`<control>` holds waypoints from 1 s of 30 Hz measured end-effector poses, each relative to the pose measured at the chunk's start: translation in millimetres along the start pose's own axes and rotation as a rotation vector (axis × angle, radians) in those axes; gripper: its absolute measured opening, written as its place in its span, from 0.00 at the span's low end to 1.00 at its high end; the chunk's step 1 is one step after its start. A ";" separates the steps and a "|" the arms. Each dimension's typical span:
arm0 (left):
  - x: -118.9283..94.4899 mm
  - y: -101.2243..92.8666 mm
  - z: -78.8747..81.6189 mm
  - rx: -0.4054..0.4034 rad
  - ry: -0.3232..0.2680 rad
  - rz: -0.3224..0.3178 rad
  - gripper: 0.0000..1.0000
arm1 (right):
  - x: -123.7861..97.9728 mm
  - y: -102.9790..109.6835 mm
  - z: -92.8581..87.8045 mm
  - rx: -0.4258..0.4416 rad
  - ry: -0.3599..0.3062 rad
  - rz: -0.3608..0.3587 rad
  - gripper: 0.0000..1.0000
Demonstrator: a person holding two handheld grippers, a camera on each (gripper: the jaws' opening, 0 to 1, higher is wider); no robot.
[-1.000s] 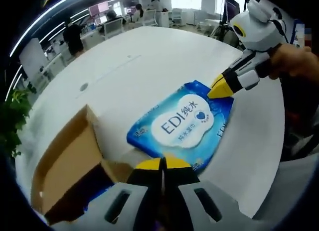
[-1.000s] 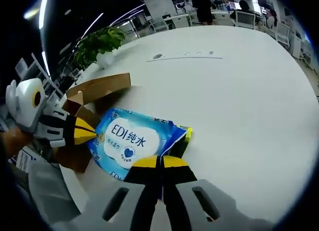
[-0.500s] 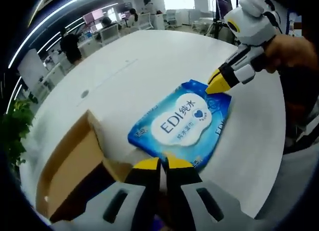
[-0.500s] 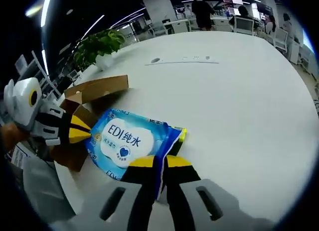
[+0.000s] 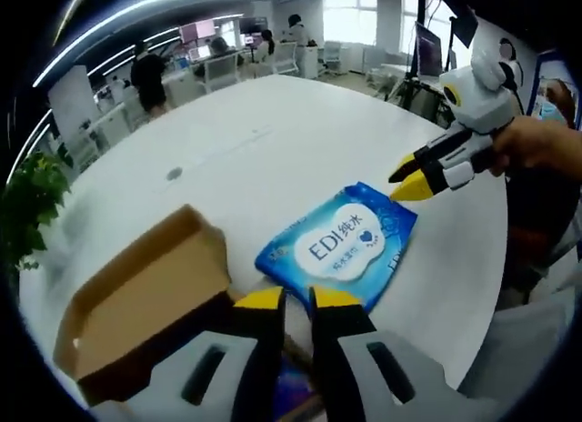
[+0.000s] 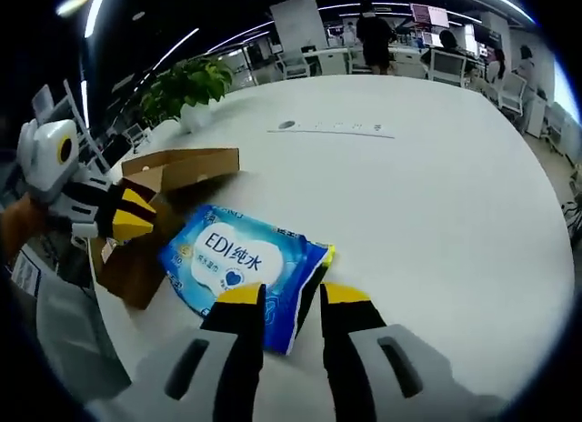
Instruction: Operate the shoe box by opening the lid, removing the specified soft item, and placing it in the target area until the item is outside and the box remains undamaged.
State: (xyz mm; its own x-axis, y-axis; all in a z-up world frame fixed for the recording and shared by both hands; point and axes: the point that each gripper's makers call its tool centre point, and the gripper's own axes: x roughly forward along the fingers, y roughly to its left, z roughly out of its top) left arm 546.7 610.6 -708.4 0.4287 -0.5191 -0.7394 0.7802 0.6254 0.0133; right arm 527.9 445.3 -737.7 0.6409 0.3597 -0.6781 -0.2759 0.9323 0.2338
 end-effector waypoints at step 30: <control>-55.5 26.0 -23.5 0.007 -0.023 -0.096 0.20 | -30.8 92.1 55.0 -0.260 -0.024 0.116 0.40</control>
State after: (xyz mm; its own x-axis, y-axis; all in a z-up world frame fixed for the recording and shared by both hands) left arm 532.5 669.4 -682.8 0.3623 -0.5900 -0.7215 0.8215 0.5679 -0.0519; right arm 522.1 522.1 -657.0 0.6106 0.4670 -0.6396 -0.5208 0.8452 0.1200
